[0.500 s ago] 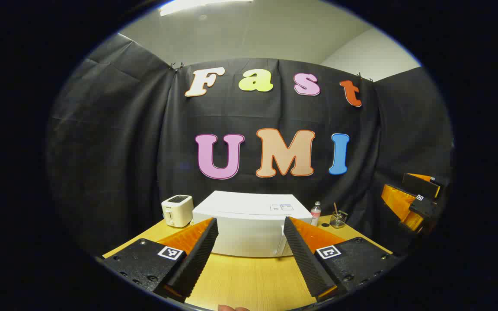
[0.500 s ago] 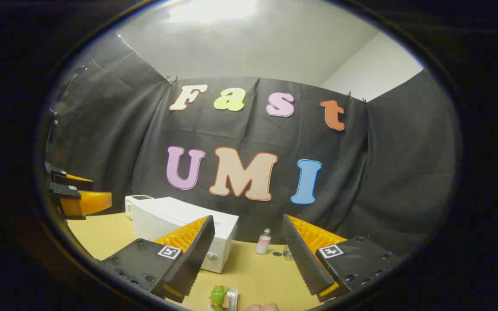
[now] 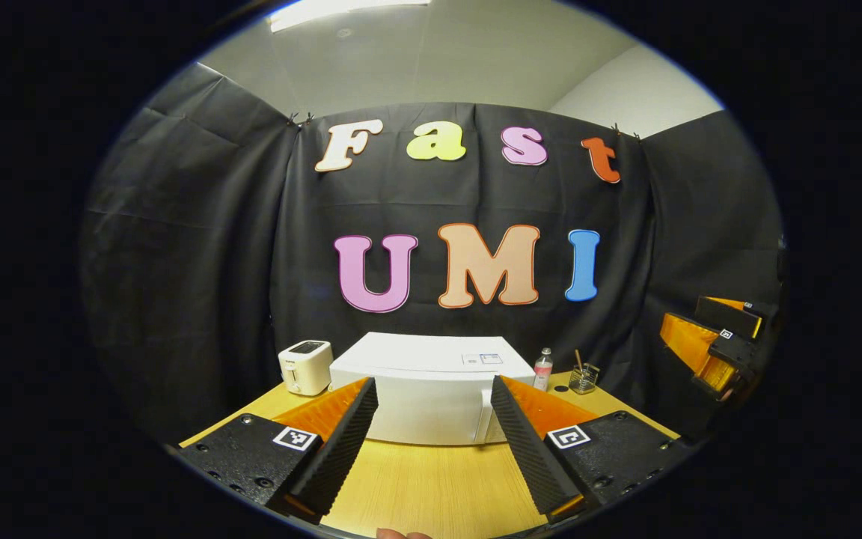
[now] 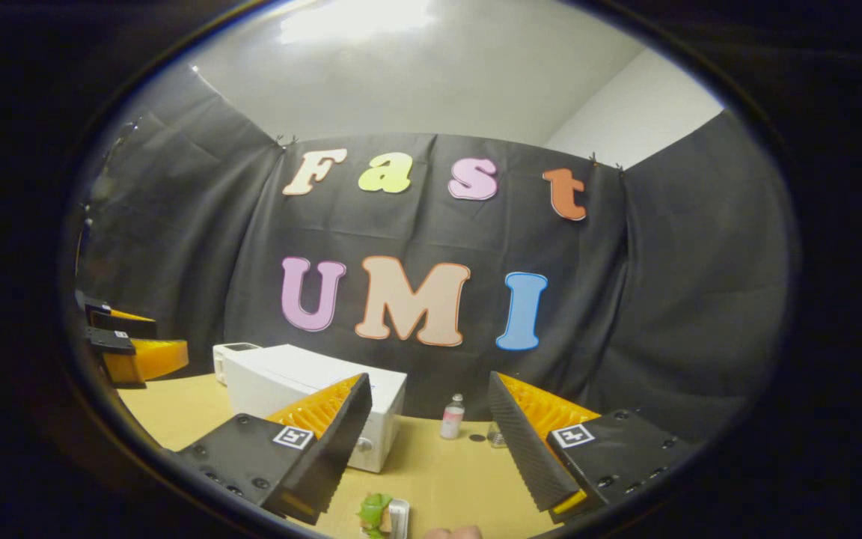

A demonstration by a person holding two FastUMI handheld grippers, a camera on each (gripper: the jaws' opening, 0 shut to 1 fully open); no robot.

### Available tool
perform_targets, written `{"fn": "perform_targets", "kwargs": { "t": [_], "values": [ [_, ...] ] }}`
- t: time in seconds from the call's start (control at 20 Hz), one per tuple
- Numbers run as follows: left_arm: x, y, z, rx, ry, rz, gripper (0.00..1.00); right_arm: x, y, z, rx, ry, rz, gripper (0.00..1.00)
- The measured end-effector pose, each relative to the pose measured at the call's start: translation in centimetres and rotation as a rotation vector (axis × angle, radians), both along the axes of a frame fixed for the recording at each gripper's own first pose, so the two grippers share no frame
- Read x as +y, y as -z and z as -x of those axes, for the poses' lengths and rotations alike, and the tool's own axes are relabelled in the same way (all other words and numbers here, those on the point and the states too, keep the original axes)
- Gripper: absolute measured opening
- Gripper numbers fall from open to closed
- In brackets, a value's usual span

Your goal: Open the microwave oven with the left hand, put the food in, and close the microwave oven.

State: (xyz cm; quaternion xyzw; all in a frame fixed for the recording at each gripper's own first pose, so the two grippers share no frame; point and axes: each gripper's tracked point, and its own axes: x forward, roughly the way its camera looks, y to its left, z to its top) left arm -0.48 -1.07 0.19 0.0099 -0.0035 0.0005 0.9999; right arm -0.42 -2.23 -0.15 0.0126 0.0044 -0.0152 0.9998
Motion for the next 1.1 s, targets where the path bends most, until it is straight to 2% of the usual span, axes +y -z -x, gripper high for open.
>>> {"fn": "perform_targets", "kwargs": {
  "t": [0.2, 0.6, 0.8, 0.9, 1.1],
  "values": [
    [-0.7, -0.3, -0.2, -0.006, 0.016, -0.007, 0.96, -0.4, 0.0, 0.3, -0.002, 0.004, 0.013, 0.97],
    [0.3, -1.1, -1.5, -0.026, -0.011, -0.038, 0.96, -0.4, -0.1, 0.3, -0.004, -0.009, 0.01, 0.97],
    [0.4, -1.6, -3.3, -0.054, -0.008, -0.046, 0.96, -1.0, -0.3, 0.2, -0.009, -0.007, 0.001, 0.97],
    [-0.2, -0.7, -5.2, -0.069, 0.006, -0.029, 0.96, -1.4, -0.3, 0.5, -0.006, 0.002, -0.013, 0.97],
    [-2.6, 5.4, -9.8, 0.008, 0.052, 0.003, 0.96, -3.1, 0.4, 1.7, 0.022, 0.022, -0.031, 0.96]
  ]
}}
